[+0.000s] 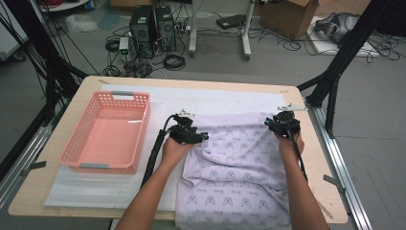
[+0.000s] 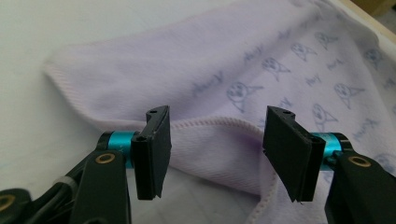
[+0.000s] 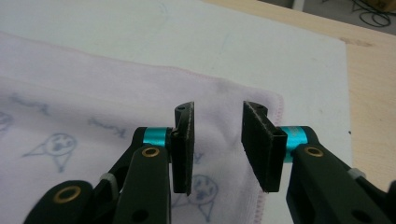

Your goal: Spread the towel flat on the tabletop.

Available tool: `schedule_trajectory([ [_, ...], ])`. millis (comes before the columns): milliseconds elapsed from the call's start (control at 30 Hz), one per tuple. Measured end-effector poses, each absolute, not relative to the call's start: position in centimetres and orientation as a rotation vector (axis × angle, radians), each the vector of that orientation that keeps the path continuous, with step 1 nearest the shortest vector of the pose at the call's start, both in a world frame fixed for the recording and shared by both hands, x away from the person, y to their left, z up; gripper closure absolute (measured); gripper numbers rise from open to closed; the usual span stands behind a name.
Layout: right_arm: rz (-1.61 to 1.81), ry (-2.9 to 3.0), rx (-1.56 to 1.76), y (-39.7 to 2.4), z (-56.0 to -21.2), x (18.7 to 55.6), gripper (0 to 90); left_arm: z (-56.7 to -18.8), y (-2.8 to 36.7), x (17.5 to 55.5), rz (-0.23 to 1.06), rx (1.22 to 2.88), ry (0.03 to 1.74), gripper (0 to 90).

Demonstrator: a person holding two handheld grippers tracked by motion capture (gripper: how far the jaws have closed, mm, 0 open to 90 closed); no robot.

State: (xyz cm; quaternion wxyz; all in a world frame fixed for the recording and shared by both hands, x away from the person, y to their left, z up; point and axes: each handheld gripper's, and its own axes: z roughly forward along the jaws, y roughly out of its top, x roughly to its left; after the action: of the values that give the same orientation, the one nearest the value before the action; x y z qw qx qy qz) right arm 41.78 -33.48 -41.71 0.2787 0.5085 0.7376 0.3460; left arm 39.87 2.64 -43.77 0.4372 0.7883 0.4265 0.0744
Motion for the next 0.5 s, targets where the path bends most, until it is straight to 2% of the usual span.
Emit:
schedule_trajectory([
  [67,0.935,1.984,1.352,-33.5,-41.4,41.4,63.9,-44.1,2.2,39.7,0.191,2.004,1.056,47.0],
  [133,0.946,1.989,1.340,-33.5,-41.3,41.0,63.8,-44.1,1.7,39.4,0.287,2.053,1.042,62.5],
  [200,0.948,2.001,1.337,-33.5,-41.2,40.8,63.4,-44.1,1.9,39.4,0.292,2.059,1.048,83.0],
  [233,0.949,2.004,1.341,-33.4,-41.1,40.7,63.4,-44.0,2.1,39.5,0.294,2.059,1.053,86.4],
  [300,0.959,2.008,1.331,-33.4,-40.9,40.6,63.4,-43.9,2.4,39.4,0.329,2.058,1.062,88.0],
  [500,0.981,2.013,1.304,-33.2,-40.4,40.1,63.5,-43.6,4.7,39.5,0.411,1.912,1.156,88.2],
])
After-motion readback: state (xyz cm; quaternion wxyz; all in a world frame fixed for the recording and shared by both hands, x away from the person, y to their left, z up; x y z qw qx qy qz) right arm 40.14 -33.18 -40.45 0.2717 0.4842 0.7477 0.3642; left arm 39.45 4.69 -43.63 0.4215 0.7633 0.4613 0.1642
